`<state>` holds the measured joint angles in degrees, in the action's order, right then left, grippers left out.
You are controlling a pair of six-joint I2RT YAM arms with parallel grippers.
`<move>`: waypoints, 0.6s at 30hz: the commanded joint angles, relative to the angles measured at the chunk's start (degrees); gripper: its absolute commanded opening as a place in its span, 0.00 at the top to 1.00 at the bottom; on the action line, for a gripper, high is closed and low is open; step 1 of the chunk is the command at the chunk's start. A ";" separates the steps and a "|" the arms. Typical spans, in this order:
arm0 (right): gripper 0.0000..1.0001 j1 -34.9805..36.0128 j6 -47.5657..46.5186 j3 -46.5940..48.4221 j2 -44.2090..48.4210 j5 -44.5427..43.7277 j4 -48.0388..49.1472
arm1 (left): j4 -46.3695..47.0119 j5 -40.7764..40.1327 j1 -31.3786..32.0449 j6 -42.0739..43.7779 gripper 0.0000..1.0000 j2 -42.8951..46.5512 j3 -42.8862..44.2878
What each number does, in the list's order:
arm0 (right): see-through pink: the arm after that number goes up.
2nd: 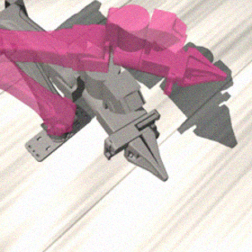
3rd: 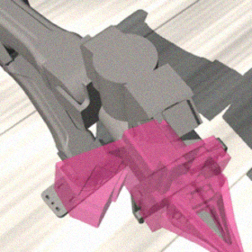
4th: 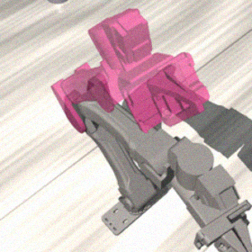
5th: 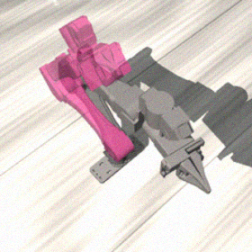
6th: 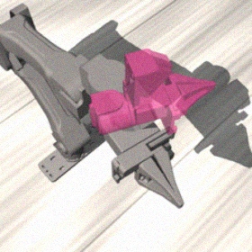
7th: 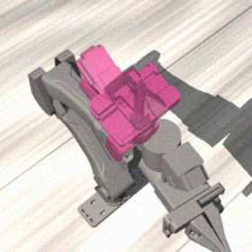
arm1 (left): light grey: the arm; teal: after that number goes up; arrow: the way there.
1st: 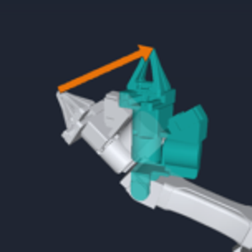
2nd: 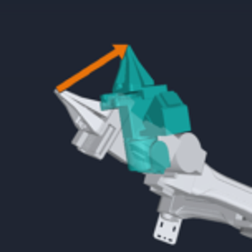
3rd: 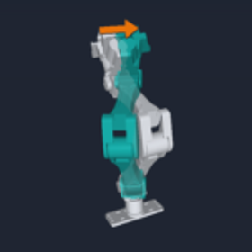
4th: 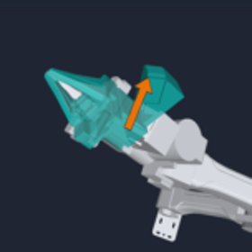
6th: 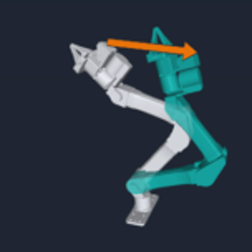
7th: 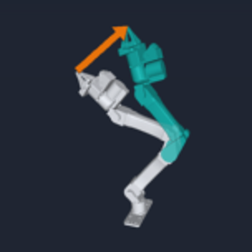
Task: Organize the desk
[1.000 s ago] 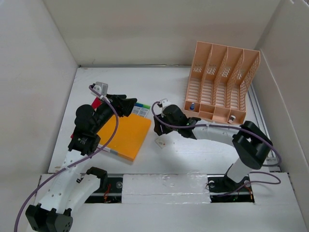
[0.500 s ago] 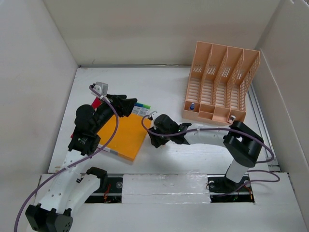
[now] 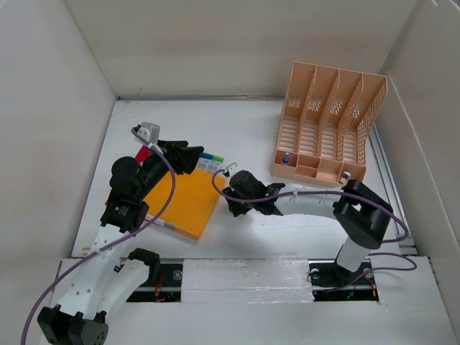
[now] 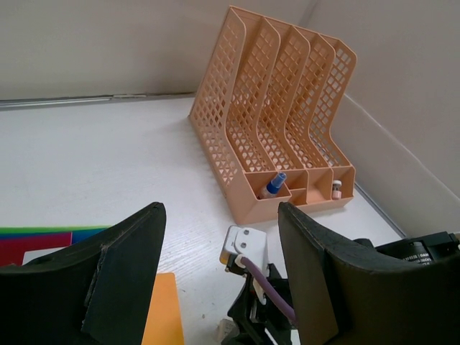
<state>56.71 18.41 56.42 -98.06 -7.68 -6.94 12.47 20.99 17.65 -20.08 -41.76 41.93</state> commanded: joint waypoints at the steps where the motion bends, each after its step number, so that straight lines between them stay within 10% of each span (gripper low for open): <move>1: 0.50 0.33 0.13 0.00 4.36 -1.72 0.79 | 2.56 1.07 0.19 0.04 0.41 0.98 0.69; 18: 0.44 0.33 0.48 0.70 -3.36 -1.02 0.88 | 2.21 1.33 0.19 0.04 0.41 0.45 0.96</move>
<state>56.71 18.46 56.14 -100.44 -8.58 -6.26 12.45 21.04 17.65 -20.08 -41.85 41.93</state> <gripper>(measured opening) 0.565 0.591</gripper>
